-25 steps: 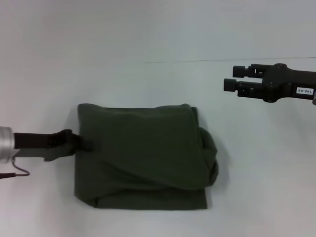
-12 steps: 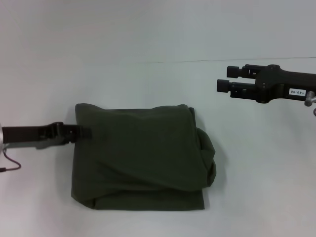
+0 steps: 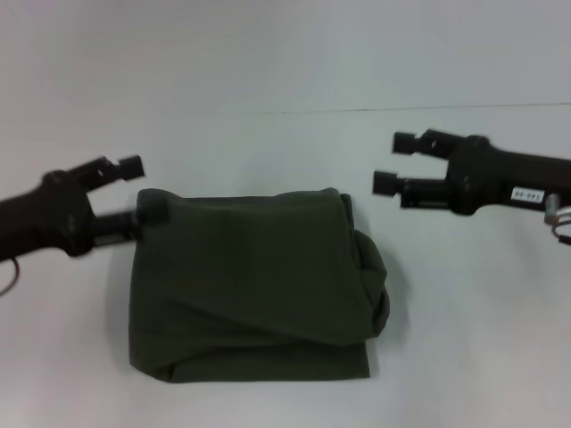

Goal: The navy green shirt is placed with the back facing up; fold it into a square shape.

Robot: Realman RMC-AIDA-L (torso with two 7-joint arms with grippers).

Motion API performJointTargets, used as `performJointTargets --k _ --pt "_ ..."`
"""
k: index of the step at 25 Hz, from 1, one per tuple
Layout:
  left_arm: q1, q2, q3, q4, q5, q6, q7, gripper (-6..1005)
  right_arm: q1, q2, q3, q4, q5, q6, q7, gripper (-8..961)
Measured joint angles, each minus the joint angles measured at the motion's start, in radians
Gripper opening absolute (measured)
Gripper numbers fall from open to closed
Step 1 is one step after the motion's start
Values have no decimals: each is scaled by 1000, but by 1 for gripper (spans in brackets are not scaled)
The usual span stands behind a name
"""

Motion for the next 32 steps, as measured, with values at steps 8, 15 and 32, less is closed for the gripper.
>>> performJointTargets --k 8,15,32 --pt "6 -9 116 -22 6 78 102 953 -2 18 -113 46 -8 -69 -83 944" --pt "7 -7 126 -24 9 80 130 963 -5 27 -131 81 -9 -74 -146 944" --pt "-5 -7 132 -15 10 68 131 954 -1 27 -132 77 -9 -74 -162 944"
